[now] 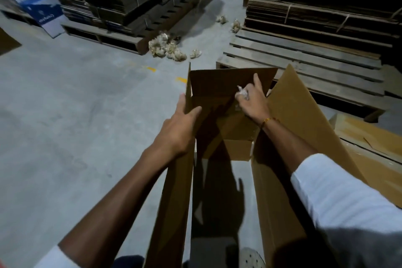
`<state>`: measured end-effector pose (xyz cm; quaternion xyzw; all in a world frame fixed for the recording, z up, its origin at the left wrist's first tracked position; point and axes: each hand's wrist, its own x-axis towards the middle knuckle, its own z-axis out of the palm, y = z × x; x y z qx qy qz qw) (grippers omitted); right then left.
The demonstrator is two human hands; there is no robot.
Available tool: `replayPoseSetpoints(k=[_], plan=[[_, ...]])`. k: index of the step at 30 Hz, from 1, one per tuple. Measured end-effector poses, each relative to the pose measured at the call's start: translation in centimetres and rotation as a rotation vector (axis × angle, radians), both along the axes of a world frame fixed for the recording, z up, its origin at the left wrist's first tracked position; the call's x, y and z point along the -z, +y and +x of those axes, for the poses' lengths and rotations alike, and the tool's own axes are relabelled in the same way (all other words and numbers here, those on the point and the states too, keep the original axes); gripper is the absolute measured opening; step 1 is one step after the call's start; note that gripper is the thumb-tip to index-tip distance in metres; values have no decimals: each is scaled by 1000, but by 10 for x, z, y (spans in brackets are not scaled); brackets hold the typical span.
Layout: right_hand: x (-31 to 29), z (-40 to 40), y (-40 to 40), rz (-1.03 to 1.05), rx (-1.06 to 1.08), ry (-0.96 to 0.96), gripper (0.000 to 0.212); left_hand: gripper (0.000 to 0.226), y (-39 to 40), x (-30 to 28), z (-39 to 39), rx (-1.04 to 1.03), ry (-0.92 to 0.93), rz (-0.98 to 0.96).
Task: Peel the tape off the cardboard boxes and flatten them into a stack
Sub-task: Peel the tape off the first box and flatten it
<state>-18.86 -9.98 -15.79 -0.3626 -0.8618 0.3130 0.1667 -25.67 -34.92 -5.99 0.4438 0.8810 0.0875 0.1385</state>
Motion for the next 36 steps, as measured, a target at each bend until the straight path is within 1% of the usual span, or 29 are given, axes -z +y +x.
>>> replayPoseSetpoints(k=[2,5,10,12,15,19,21,23,25,27,30,32,36], plan=[[1,-12,11,6,5,-23,21,83,-2,1,0,-4,19,-4],[-1,-19,20,24,4,-93,20,86,-11,0,0,-32,-23,-12],[-14,-4,13,49,-35,-187,17,84,-23,-4,5,-15,-59,38],[-20,2,5,69,-45,-180,16,81,-26,-2,10,-13,-65,49],[-30,9,-7,135,-133,-182,15,77,-31,0,21,6,-79,73],[-52,30,-22,147,-249,-255,16,76,-39,-7,30,-34,-125,104],[-69,48,-28,180,-262,-290,17,78,-45,-14,33,-62,-208,175],[-84,74,-34,210,-239,-334,16,75,-55,-18,39,-118,-341,275],[-104,109,-44,276,-190,-360,15,70,-68,-20,49,-170,-412,269],[-124,149,-60,324,-117,-369,15,62,-84,-18,58,-212,-433,226],[-139,213,-85,277,-93,-367,20,50,-106,-18,72,-258,-458,222],[-141,248,-103,212,-70,-301,24,45,-116,-19,83,-265,-458,207],[-147,290,-147,98,103,-108,18,45,-126,-23,102,-264,-388,161]])
